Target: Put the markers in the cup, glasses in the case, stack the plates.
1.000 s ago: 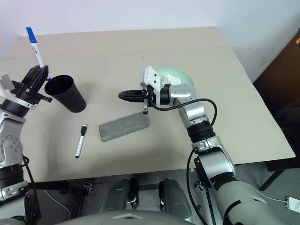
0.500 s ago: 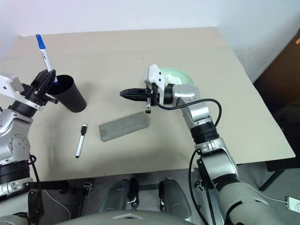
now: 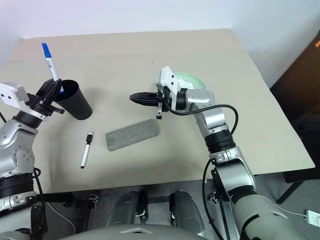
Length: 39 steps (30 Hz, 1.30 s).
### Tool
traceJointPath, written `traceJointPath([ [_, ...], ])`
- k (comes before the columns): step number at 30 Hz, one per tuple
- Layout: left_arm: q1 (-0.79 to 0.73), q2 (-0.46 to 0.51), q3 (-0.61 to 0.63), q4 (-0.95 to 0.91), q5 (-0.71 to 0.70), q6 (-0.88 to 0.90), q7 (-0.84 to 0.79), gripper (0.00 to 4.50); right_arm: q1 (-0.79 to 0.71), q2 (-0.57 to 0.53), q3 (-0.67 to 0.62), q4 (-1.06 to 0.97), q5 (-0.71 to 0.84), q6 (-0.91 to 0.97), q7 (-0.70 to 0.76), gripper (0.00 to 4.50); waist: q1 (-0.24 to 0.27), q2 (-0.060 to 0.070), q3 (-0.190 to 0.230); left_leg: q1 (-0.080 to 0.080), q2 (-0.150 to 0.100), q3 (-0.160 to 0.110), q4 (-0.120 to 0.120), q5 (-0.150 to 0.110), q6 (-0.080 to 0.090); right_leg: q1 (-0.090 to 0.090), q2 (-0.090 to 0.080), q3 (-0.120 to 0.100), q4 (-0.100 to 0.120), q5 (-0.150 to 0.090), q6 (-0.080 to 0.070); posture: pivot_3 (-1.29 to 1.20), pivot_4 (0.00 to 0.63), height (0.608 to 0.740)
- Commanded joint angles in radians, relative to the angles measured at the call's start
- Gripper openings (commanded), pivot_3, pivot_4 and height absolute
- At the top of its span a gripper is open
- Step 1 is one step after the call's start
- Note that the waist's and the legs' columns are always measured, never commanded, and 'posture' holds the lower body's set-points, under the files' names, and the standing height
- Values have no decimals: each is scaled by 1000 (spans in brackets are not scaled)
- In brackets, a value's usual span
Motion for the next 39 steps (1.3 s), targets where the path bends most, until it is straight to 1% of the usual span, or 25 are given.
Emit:
traceJointPath([
  [1,-11,6,5,-16,5,-22,4,278,-6,-6,-7,-24,-1,-23,-2,0,0,0,0,0,0,0,0,0,0,0,0,0,0,0,0,0,150,715],
  [22,-11,14,9,-11,10,-17,11,278,-7,-1,-1,-5,-14,-47,-5,0,0,0,0,0,0,0,0,0,0,0,0,0,0,0,0,0,150,715],
  [24,-11,14,10,-10,10,-15,11,1004,-7,2,-1,-5,-15,-49,-3,0,0,0,0,0,0,0,0,0,0,0,0,0,0,0,0,0,150,715],
  [26,-11,17,9,-7,15,-18,12,1554,-8,4,-2,-3,-17,-51,-3,0,0,0,0,0,0,0,0,0,0,0,0,0,0,0,0,0,150,715],
  [32,-16,17,10,-2,17,-20,12,3627,-11,8,-2,6,-22,-57,-4,0,0,0,0,0,0,0,0,0,0,0,0,0,0,0,0,0,150,715],
  [39,-12,17,13,-17,10,-11,15,3627,-4,8,-3,1,-18,-61,-3,0,0,0,0,0,0,0,0,0,0,0,0,0,0,0,0,0,150,715],
])
